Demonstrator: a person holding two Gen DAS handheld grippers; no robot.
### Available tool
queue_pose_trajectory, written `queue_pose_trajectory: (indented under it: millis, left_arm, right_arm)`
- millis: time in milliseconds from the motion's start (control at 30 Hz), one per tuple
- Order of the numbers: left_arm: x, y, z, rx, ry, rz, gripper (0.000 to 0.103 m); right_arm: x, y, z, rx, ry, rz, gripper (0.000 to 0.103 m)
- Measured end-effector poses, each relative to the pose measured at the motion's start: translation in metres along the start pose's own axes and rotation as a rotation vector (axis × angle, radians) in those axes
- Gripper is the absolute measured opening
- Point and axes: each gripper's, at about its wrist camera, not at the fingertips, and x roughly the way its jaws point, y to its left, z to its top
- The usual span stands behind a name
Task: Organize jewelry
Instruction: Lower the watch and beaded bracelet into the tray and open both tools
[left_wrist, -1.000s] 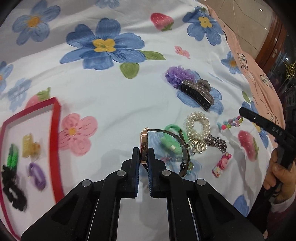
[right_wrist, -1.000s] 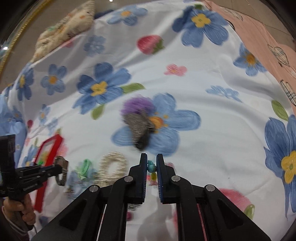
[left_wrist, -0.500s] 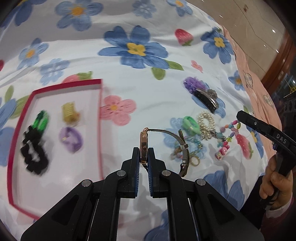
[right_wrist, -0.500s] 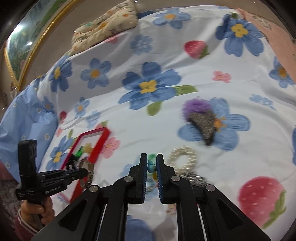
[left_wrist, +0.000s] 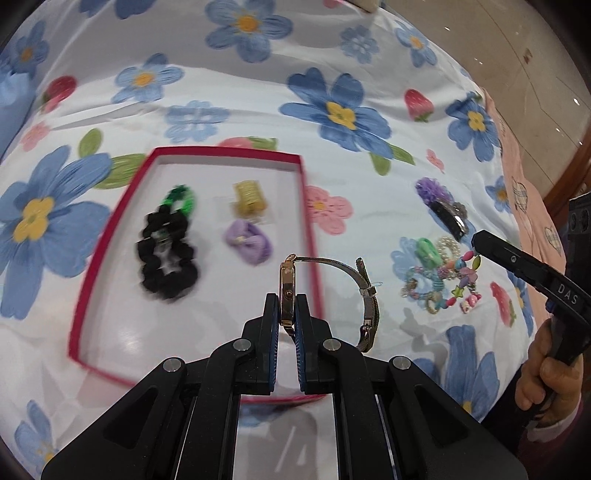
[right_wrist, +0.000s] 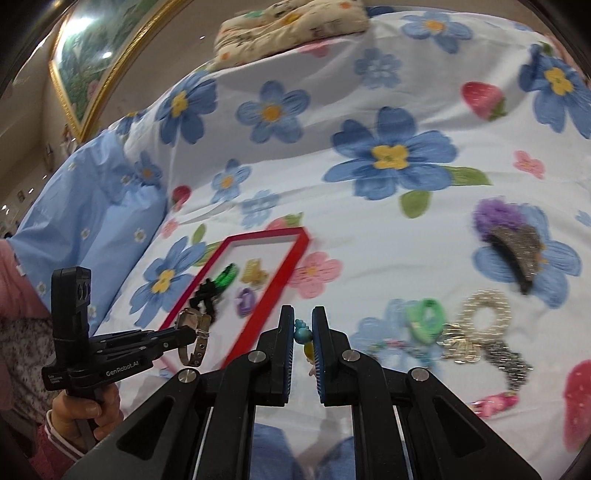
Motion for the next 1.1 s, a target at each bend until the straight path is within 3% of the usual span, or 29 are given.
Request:
queue_pose_trajectory:
  millis: [667, 933, 1100]
  left_arm:
    - [-0.006, 0.097, -0.007, -0.156, 0.005, 0.127, 0.007]
    - [0.018, 0.114, 0.002, -0.158, 0.035, 0.174, 0.007]
    - [0.038, 0.115, 0.005, -0.144, 0.068, 0.19, 0.007]
  right_arm:
    - [0.08, 0.103, 0.01, -0.125, 0.096, 0.171, 0.009]
    - [0.125, 0.115, 0.008, -0.137, 0.153, 0.182, 0.009]
    - [0.155, 0.1, 0.001, -0.118, 0.204, 0.143, 0.009]
